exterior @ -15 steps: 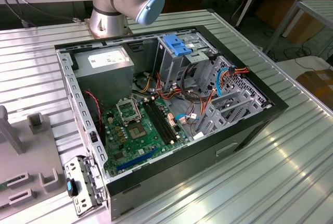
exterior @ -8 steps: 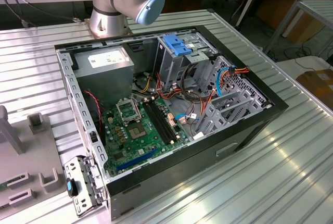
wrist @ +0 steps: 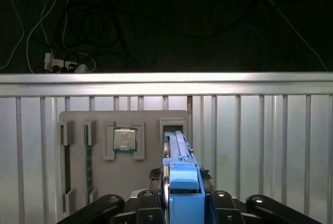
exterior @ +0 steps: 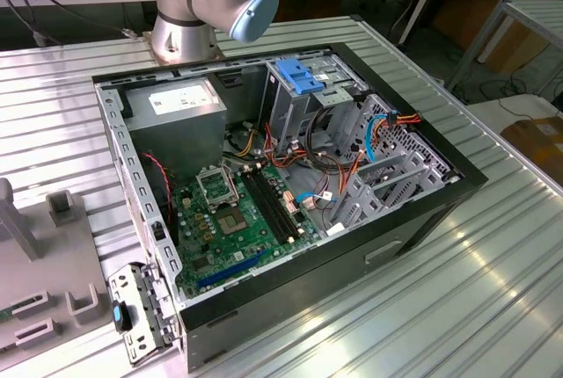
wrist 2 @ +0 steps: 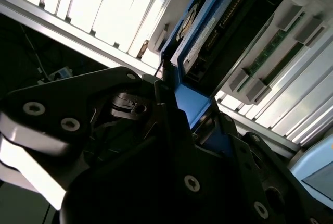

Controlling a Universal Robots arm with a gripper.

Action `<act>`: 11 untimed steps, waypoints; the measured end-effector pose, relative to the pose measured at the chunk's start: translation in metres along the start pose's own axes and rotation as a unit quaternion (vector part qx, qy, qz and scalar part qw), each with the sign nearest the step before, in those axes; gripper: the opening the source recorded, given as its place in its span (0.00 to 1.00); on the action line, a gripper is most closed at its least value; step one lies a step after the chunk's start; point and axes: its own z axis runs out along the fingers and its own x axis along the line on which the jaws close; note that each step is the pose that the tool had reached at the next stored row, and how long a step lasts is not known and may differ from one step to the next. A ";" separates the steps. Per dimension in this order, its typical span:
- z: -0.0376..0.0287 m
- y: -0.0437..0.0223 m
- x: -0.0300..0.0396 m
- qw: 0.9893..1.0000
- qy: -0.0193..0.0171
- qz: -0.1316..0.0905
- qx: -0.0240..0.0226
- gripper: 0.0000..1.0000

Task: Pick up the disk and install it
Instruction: 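Pick up the disk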

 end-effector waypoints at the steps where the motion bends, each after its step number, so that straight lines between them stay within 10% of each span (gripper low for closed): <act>1: -0.0006 0.0000 0.0000 1.000 0.000 0.000 0.000 0.37; 11: -0.0101 -0.0002 -0.0002 1.000 0.000 0.000 0.000 0.37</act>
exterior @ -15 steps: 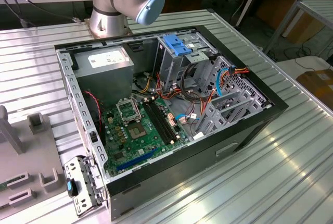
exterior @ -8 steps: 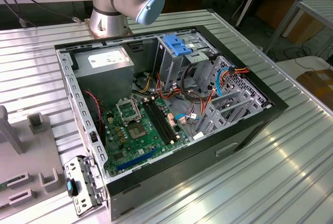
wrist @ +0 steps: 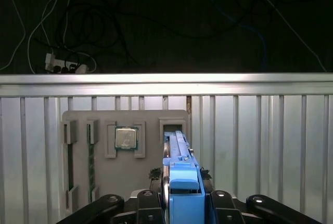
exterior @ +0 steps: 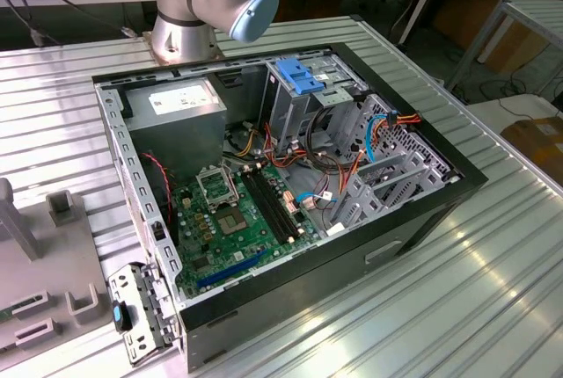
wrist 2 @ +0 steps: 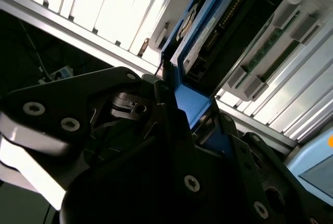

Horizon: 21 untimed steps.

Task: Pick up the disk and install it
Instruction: 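Pick up the disk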

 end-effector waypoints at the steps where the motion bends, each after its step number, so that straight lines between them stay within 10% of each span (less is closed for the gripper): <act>1: -0.0015 0.0000 0.0000 1.000 0.000 0.000 0.000 0.37; 21: -0.0196 -0.0005 -0.0003 1.000 0.000 0.000 0.000 0.37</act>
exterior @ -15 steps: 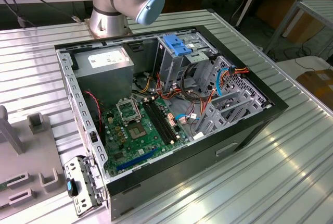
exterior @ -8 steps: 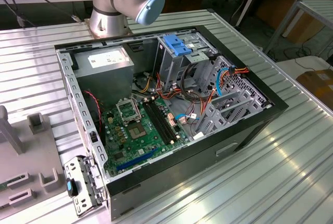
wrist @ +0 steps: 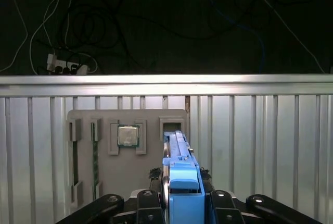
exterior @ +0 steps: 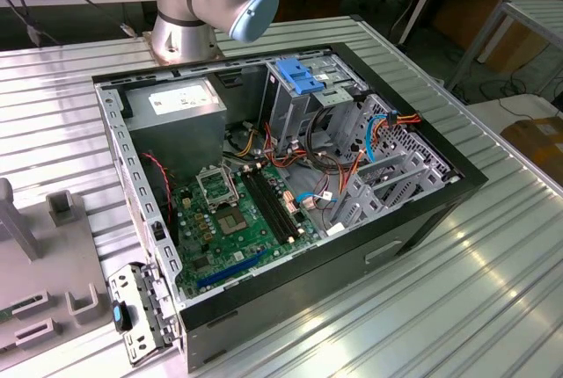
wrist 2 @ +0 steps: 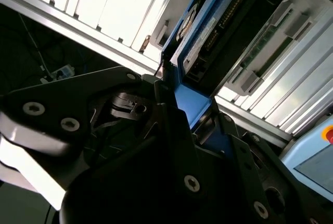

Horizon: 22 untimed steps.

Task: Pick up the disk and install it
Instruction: 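Pick up the disk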

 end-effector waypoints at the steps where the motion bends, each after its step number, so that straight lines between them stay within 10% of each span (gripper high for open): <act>1: -0.0005 0.0000 0.0000 1.000 0.000 0.000 0.000 0.37; 22: -0.0229 -0.0006 -0.0004 1.000 0.000 0.000 -0.001 0.37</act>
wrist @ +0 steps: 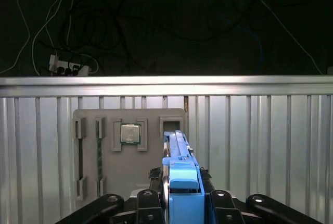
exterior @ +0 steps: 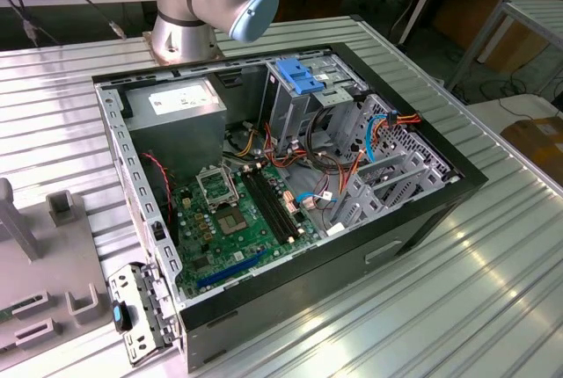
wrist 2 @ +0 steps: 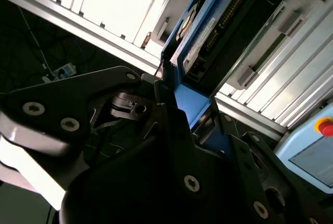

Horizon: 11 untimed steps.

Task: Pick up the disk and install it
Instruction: 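Pick up the disk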

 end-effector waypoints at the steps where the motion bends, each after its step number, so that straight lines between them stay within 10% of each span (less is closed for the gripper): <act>1: -0.0007 0.0000 0.0000 1.000 0.000 0.000 0.000 0.37; 11: -0.0102 -0.0007 -0.0002 1.000 0.000 0.000 -0.002 0.37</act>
